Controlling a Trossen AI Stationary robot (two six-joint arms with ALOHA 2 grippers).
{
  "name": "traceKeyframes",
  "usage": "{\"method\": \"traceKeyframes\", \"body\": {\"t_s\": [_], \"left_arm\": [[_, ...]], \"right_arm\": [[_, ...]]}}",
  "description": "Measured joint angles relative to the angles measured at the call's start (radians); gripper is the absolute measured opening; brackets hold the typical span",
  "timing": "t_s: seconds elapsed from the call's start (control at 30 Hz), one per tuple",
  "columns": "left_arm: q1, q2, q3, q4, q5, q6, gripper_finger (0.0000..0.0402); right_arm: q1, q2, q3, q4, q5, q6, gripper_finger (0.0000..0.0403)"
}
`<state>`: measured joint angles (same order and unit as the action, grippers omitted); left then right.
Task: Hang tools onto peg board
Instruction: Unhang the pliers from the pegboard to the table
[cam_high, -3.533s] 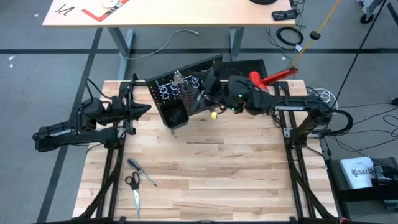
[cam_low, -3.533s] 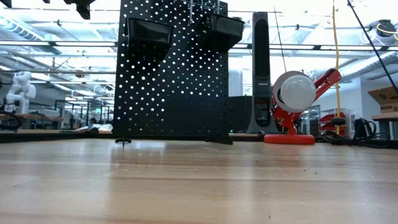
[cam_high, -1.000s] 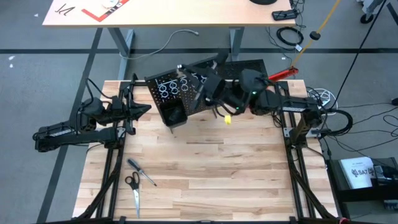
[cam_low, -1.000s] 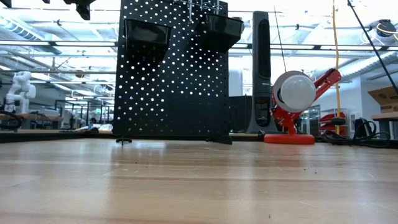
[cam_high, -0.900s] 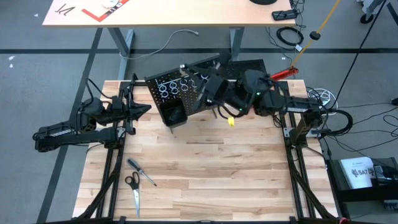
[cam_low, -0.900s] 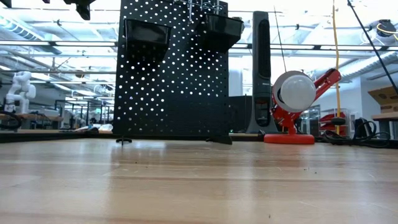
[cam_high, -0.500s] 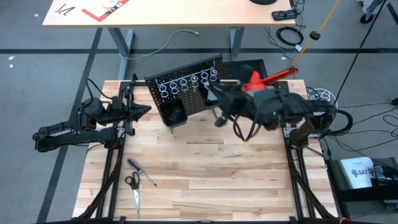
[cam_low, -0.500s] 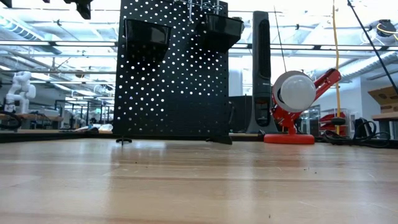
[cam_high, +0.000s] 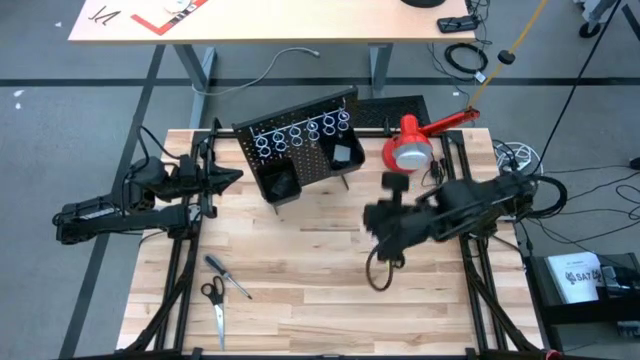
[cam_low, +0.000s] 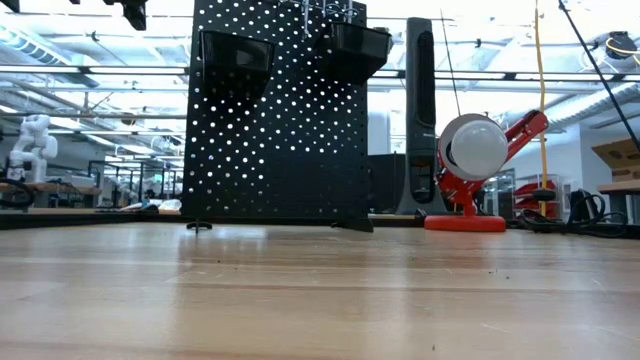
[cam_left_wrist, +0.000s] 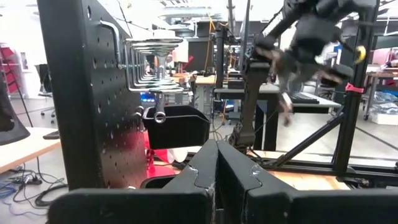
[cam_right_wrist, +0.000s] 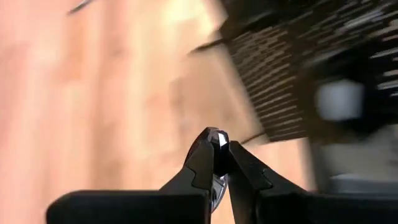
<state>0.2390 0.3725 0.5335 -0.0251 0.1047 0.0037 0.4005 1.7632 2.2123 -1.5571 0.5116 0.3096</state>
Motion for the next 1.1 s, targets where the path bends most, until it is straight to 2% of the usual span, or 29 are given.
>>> {"method": "traceKeyframes", "body": {"t_s": [0.13,0.23,0.43,0.53,0.77,0.9,1.1], "left_arm": [[0.0,0.0,0.0,0.0,0.0,-0.002,0.0013],[0.0,0.0,0.0,0.0,0.0,-0.002,0.0013],[0.0,0.0,0.0,0.0,0.0,-0.012,0.0013],[0.0,0.0,0.0,-0.001,0.0,-0.023,0.0013],[0.0,0.0,0.0,-0.01,0.0,-0.023,0.0013],[0.0,0.0,0.0,-0.01,0.0,-0.023,0.0013],[0.0,0.0,0.0,-0.01,0.0,-0.023,0.0013]], "right_arm": [[0.002,0.009,-0.125,0.053,-0.165,0.074,0.0014],[0.006,0.018,-0.259,0.145,-0.251,0.112,0.0014],[0.01,0.016,-0.579,0.565,-0.427,0.22,0.0014],[0.022,0.016,-0.728,0.779,-0.464,0.316,0.0014],[0.058,0.016,-0.993,1.099,-0.481,0.571,0.0014],[0.086,0.016,-1.124,1.292,-0.412,0.703,0.0014],[0.127,0.016,-1.243,1.398,-0.34,0.859,0.0014]]}}
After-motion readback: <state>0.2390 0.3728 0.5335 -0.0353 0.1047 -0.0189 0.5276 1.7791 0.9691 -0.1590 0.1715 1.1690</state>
